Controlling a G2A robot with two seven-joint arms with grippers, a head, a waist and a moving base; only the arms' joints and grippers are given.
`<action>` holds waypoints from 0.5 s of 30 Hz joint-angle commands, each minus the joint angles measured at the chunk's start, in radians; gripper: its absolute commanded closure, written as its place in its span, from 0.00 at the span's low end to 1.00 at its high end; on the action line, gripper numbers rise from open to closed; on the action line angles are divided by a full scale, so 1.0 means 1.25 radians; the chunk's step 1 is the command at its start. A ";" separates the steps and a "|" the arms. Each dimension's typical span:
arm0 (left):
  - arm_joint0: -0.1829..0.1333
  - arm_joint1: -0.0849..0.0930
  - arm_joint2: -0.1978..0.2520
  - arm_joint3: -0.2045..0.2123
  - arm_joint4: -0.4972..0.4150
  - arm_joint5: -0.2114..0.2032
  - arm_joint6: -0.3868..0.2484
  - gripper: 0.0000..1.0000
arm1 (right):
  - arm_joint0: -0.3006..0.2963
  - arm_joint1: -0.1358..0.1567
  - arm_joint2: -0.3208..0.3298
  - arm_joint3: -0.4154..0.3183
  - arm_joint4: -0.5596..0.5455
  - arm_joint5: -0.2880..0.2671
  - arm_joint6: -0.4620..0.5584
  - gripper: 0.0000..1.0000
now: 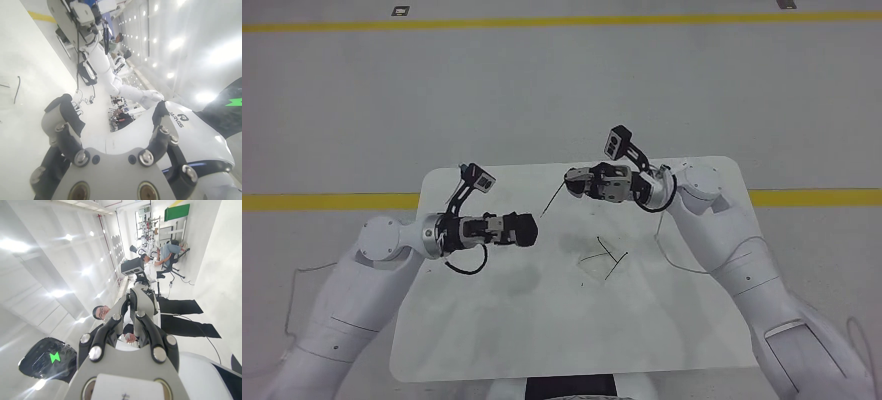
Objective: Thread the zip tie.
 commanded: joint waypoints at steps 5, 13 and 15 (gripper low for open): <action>0.002 -0.001 -0.003 0.000 0.002 0.000 0.007 0.00 | -0.007 0.001 0.004 -0.019 -0.034 -0.019 -0.045 1.00; 0.002 -0.002 -0.005 0.002 0.012 0.000 0.023 0.00 | -0.014 0.001 0.004 -0.024 -0.042 -0.024 -0.062 1.00; 0.009 -0.004 -0.006 0.003 0.048 0.000 0.062 0.00 | -0.030 0.001 0.013 -0.035 -0.034 -0.046 -0.092 1.00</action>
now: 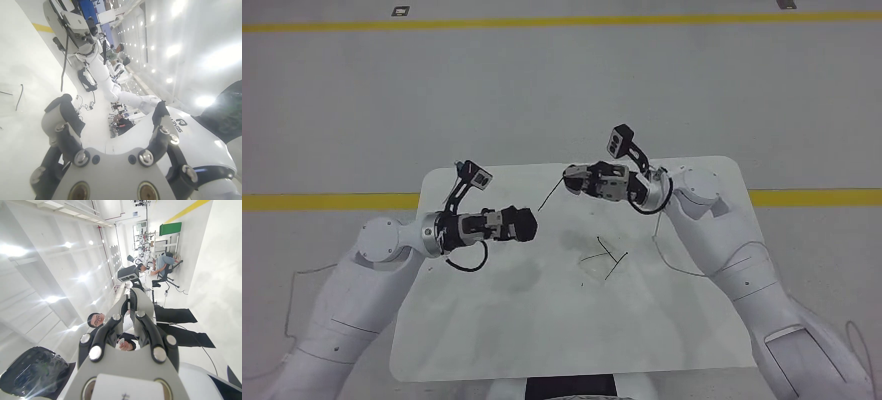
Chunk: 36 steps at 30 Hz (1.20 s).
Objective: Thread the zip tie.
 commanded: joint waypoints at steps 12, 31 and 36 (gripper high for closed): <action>0.053 -0.081 -0.061 -0.008 0.005 0.000 0.123 0.00 | -0.070 -0.010 0.024 -0.045 0.058 -0.081 -0.120 1.00; 0.057 -0.143 -0.071 0.031 0.045 0.000 0.204 0.00 | -0.089 -0.023 0.005 -0.091 0.045 -0.087 -0.188 1.00; 0.052 -0.148 -0.047 0.038 0.017 0.000 0.216 0.00 | -0.095 -0.029 0.003 -0.114 0.048 -0.076 -0.230 1.00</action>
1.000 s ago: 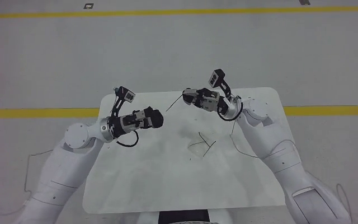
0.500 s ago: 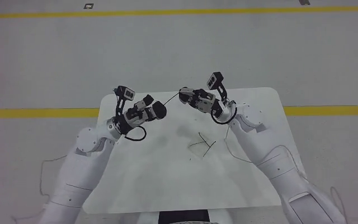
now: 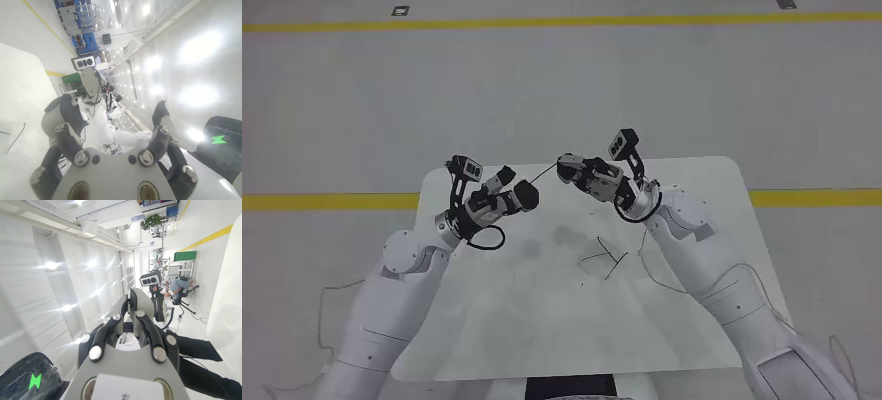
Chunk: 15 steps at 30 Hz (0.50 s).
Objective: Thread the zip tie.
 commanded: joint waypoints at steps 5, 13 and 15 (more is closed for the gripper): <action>-0.021 -0.005 0.028 0.011 -0.003 0.000 0.015 0.00 | -0.005 -0.004 -0.008 -0.013 -0.025 0.023 -0.020 1.00; -0.040 -0.011 0.041 0.022 -0.009 0.000 0.026 0.00 | -0.010 -0.004 -0.007 -0.021 -0.044 0.063 -0.022 1.00; -0.040 -0.011 0.041 0.022 -0.009 0.000 0.026 0.00 | -0.010 -0.004 -0.007 -0.021 -0.044 0.063 -0.022 1.00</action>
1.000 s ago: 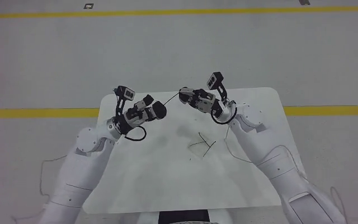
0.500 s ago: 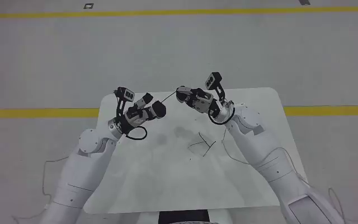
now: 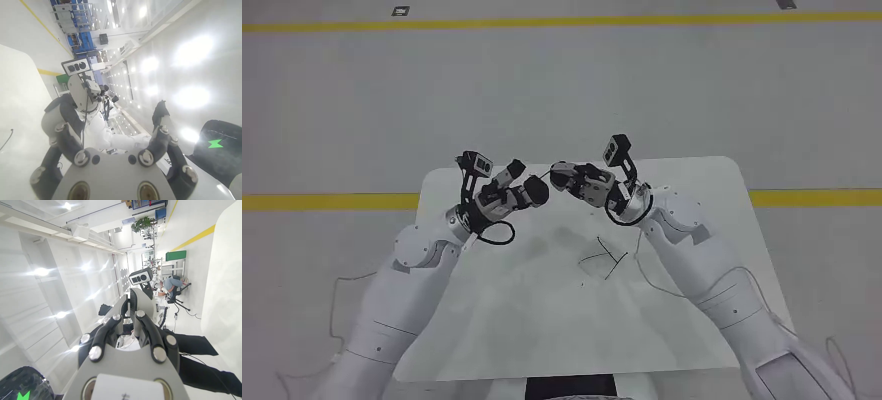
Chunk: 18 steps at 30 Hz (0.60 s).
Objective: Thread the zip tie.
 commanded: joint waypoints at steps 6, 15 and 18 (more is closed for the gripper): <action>0.003 -0.001 0.003 -0.015 -0.005 0.011 0.020 0.00 | -0.008 0.001 0.002 -0.015 -0.029 0.000 -0.015 1.00; 0.002 0.001 0.001 -0.015 -0.003 0.016 0.014 0.54 | -0.014 0.010 0.027 -0.047 -0.096 0.026 0.006 1.00; 0.002 0.002 0.002 -0.013 -0.003 0.018 0.012 0.64 | -0.019 0.012 0.033 -0.057 -0.111 0.035 0.006 1.00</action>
